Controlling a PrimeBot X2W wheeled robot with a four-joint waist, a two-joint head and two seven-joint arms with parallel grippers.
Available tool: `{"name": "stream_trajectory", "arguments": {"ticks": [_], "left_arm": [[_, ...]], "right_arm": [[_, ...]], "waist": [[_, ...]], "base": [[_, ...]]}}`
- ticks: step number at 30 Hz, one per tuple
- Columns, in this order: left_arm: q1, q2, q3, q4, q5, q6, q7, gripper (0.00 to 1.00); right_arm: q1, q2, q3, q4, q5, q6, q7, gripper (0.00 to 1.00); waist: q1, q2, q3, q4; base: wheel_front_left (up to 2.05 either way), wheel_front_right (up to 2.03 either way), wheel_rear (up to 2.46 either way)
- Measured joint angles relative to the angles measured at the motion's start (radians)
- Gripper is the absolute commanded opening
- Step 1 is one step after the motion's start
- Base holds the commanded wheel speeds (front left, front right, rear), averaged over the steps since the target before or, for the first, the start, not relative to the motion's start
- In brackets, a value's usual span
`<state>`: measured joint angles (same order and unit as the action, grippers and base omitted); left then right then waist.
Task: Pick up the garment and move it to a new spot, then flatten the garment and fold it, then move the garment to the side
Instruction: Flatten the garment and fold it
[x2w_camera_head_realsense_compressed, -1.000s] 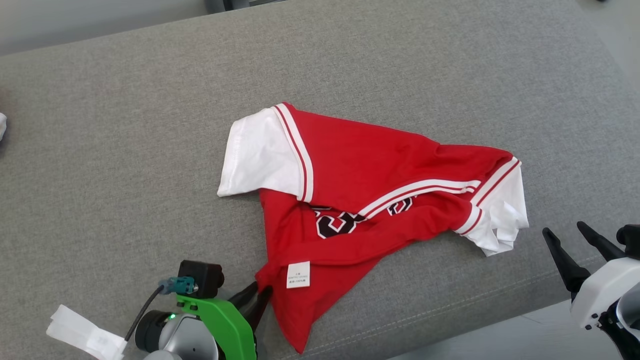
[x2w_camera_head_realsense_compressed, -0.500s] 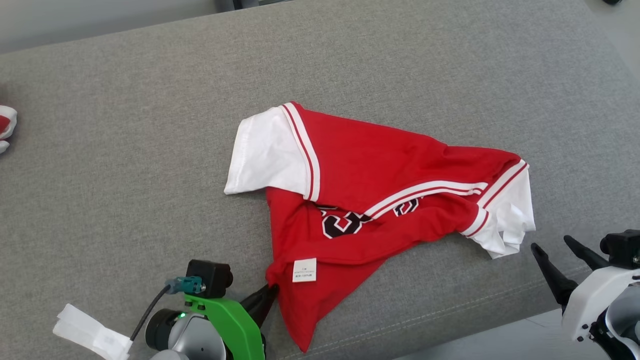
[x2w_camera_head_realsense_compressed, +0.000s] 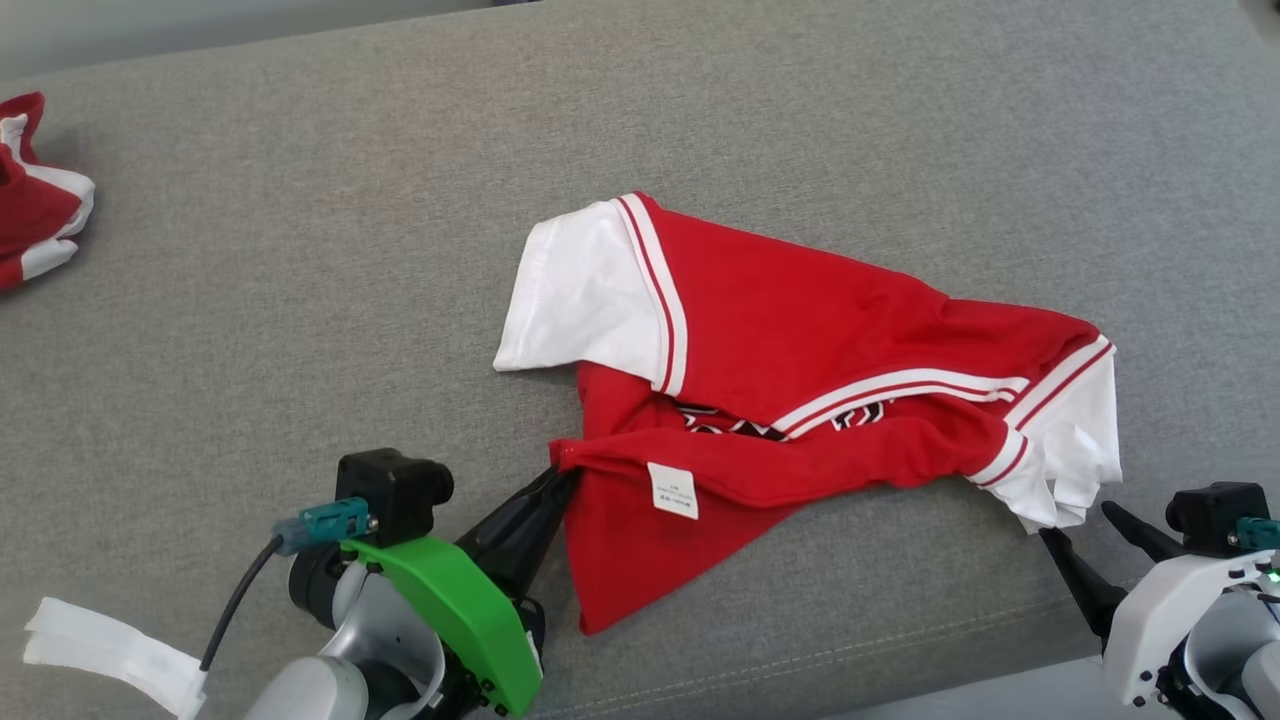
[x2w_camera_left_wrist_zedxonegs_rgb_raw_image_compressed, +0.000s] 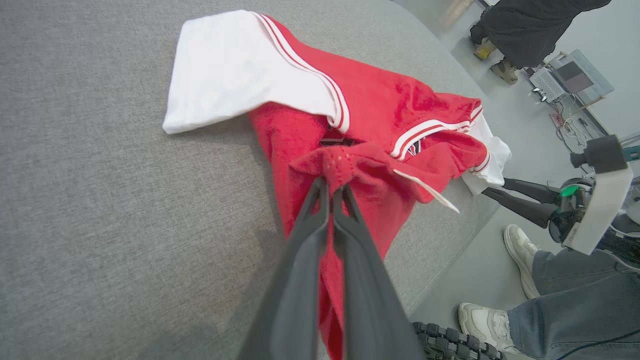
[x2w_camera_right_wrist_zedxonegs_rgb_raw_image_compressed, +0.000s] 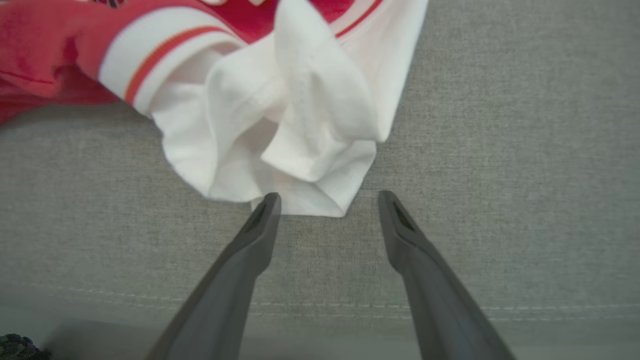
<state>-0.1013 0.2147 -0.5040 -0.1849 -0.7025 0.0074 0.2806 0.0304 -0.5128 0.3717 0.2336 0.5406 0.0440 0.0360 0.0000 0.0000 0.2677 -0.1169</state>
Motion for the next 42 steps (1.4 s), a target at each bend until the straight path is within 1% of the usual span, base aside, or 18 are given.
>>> {"name": "stream_trajectory", "arguments": {"ticks": [3,5,8,9,10,13,19,24,29,34,37,42], "left_arm": [[0.000,0.000,0.001,-0.034,-0.011,-0.002,0.000,0.00],[0.000,0.003,0.002,-0.067,-0.021,-0.008,0.001,0.00],[0.009,0.021,0.025,-0.130,-0.028,-0.006,0.005,0.00],[0.014,0.026,0.036,-0.143,-0.030,-0.001,0.005,0.00],[0.030,0.035,0.068,-0.165,-0.035,0.019,0.003,0.00],[0.048,0.055,0.103,-0.190,-0.035,0.037,0.003,0.00],[0.075,0.067,0.132,-0.234,-0.052,0.048,0.006,0.00],[0.101,0.084,0.151,-0.266,-0.069,0.059,0.015,0.00],[0.116,0.090,0.162,-0.286,-0.079,0.065,0.024,0.00],[0.136,0.100,0.186,-0.305,-0.085,0.074,0.027,0.00],[0.148,0.108,0.190,-0.307,-0.085,0.077,0.032,0.00],[0.148,0.111,0.189,-0.320,-0.090,0.080,0.044,0.00]], "right_arm": [[0.000,0.002,0.004,0.007,-0.004,0.000,0.000,1.00],[-0.002,0.003,0.013,0.015,-0.006,0.008,0.000,1.00],[-0.004,0.007,0.017,0.024,-0.010,0.008,0.000,1.00],[-0.005,0.007,0.016,0.028,-0.011,0.008,0.000,1.00],[-0.012,0.007,0.017,0.034,-0.013,0.008,0.000,1.00],[-0.022,0.008,0.012,0.043,-0.013,0.008,-0.008,1.00],[-0.041,0.010,-0.005,0.056,-0.013,0.007,-0.019,1.00],[-0.041,0.008,-0.008,0.060,-0.013,0.007,-0.027,1.00],[-0.035,0.003,-0.003,0.062,-0.013,0.007,-0.027,1.00],[-0.021,-0.019,-0.006,0.062,-0.016,0.007,-0.029,1.00],[-0.022,-0.026,-0.022,0.064,-0.020,-0.002,-0.044,1.00],[-0.022,-0.026,-0.034,0.063,-0.020,-0.003,-0.054,1.00]], "waist": [[0.0000,0.0000,0.001,0.011],[0.0000,0.0000,0.003,0.021],[0.0000,0.0000,0.007,0.035],[0.0000,0.0000,0.008,0.038],[0.0000,0.0000,0.009,0.043],[0.0000,0.0000,0.009,0.048],[0.0000,0.0000,0.010,0.051],[0.0000,0.0000,0.013,0.047],[0.0000,0.0000,0.017,0.039],[0.0000,0.0000,0.018,0.027],[0.0000,0.0000,0.017,0.014],[0.0000,0.0000,0.013,0.000]], "base": [[0.00,0.00,0.00],[0.00,0.00,0.00],[0.00,0.00,0.00],[0.00,0.00,0.00],[0.00,0.00,0.00],[0.00,0.00,0.00],[0.00,0.00,0.00],[0.00,0.00,0.00],[0.00,0.00,0.00],[0.00,0.00,0.00],[0.00,0.00,0.00],[0.00,0.00,0.00]]}}
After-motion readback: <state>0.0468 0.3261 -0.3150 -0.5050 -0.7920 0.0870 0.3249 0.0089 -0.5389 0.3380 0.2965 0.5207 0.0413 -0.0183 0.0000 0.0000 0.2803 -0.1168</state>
